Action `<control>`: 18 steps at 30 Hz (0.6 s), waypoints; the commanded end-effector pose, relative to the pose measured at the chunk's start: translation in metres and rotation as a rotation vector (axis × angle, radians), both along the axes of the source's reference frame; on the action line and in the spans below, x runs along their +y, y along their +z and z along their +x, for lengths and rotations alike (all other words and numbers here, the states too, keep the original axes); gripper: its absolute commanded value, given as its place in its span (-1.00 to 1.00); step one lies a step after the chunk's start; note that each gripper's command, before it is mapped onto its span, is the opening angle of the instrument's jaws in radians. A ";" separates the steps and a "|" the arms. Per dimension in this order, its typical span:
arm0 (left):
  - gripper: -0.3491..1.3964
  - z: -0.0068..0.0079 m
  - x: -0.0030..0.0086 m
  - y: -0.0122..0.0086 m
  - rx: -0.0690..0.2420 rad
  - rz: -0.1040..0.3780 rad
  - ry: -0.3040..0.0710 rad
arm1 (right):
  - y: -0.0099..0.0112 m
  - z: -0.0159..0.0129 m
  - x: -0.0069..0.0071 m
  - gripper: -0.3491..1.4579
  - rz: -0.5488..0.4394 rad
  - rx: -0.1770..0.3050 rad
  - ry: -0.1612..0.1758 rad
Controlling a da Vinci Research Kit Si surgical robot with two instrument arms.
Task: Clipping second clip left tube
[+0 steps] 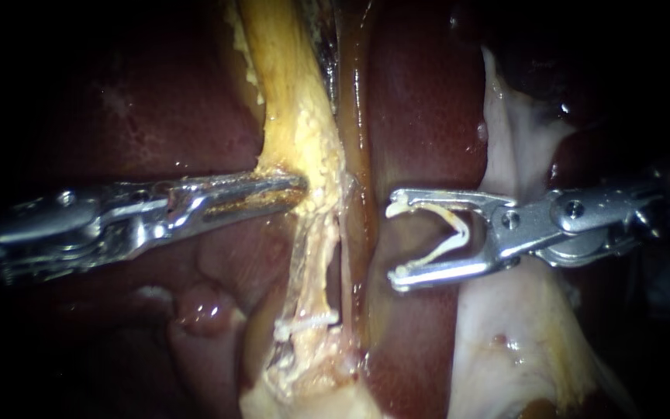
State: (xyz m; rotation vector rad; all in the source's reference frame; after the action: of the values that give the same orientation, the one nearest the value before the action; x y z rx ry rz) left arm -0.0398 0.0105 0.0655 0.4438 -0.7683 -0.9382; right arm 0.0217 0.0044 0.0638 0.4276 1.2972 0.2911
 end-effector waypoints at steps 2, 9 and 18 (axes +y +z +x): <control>-1.00 0.0002 0.0001 -0.0002 0.000 0.000 0.000 | 0.0000 0.0000 -0.0001 0.05 0.002 0.006 -0.008; -1.00 0.0014 0.0013 -0.0027 -0.001 0.009 0.000 | 0.0019 0.0011 -0.0026 0.00 0.064 -0.024 -0.052; -1.00 0.0039 0.0035 -0.0083 -0.021 -0.017 -0.047 | 0.0073 0.0057 -0.0062 0.00 0.171 -0.024 -0.083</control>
State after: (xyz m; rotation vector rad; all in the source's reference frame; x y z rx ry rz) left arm -0.0357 0.0141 0.0569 0.4259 -0.8068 -0.9700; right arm 0.0278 -0.0020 0.0715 0.6245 1.2317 0.3404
